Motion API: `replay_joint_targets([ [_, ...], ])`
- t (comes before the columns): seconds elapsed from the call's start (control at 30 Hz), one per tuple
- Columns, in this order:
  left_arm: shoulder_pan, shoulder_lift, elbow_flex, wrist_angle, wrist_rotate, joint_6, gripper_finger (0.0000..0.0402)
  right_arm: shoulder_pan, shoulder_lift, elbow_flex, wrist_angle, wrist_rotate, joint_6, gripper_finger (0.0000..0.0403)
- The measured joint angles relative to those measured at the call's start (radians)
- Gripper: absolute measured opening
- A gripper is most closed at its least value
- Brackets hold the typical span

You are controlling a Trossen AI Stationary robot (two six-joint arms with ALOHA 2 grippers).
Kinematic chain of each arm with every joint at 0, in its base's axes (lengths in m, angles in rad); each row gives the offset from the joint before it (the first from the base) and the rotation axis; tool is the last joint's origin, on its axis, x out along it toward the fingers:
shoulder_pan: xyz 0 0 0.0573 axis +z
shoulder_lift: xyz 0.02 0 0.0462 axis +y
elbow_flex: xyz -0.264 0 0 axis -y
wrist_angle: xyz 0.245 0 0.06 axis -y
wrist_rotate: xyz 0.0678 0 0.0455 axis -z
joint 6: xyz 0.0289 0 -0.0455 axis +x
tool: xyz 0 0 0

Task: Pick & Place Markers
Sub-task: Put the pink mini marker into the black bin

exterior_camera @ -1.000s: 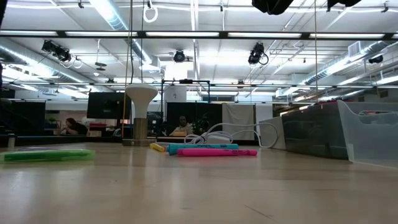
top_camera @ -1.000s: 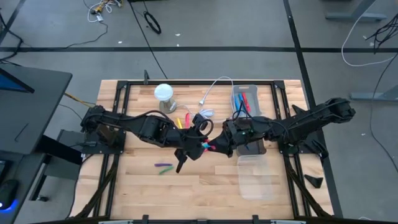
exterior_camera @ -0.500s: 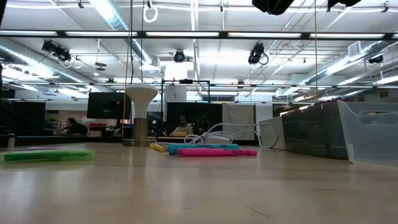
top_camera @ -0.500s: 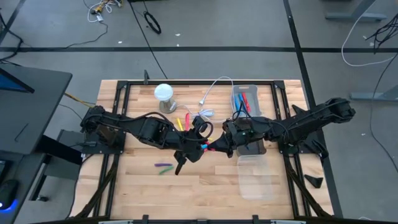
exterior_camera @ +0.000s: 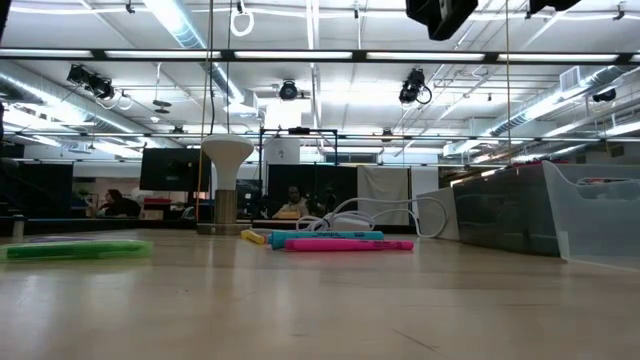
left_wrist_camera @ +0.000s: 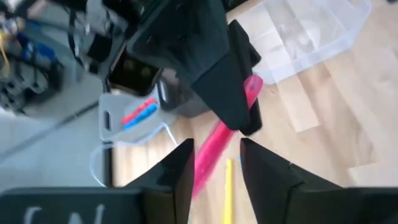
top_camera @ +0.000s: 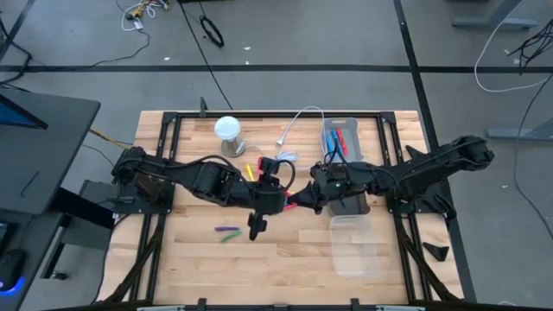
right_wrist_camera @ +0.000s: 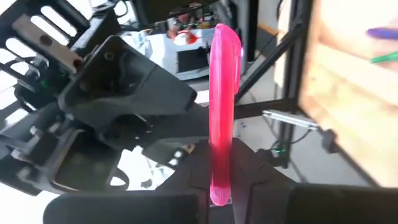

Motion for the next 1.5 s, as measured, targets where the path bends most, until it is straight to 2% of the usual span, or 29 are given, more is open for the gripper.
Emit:
replay_joint_targets([
  [0.17,-0.01,-0.002,0.0,-0.034,0.0,-0.165,0.0158,0.0,-0.048,0.0,-0.14,0.057,-0.087,0.0022],
  [0.4,-0.02,-0.002,0.0,-0.058,0.006,-0.321,0.0166,0.0,-0.205,0.0,-0.484,0.187,-0.205,0.0022],
  [0.57,-0.019,-0.002,0.0,-0.058,0.022,-0.359,0.0167,0.0,-0.321,0.0,-0.732,0.258,-0.222,0.0022],
  [0.73,-0.019,-0.002,0.0,-0.057,0.023,-0.361,0.0167,0.0,-0.405,0.002,-0.944,0.276,-0.221,0.0021],
  [0.8,-0.018,-0.002,0.0,-0.057,0.023,-0.361,0.0167,0.0,-0.421,0.032,-1.083,0.286,-0.215,0.0021],
  [0.93,-0.016,-0.002,0.0,-0.057,0.022,-0.374,0.0167,0.0,-0.415,0.147,-1.42,0.328,-0.214,0.0021],
  [1.07,-0.009,-0.002,0.0,-0.056,0.023,-0.384,0.0167,-0.001,-0.387,0.257,-1.65,0.365,-0.214,0.0021],
  [1.3,0.002,-0.002,0.0,-0.055,0.023,-0.386,0.0167,-0.01,-0.301,0.383,-1.934,0.369,-0.177,0.0021],
  [1.5,0.002,-0.002,0.0,-0.056,0.023,-0.383,0.0167,-0.016,-0.218,0.423,-2.03,0.352,-0.16,0.0021],
])
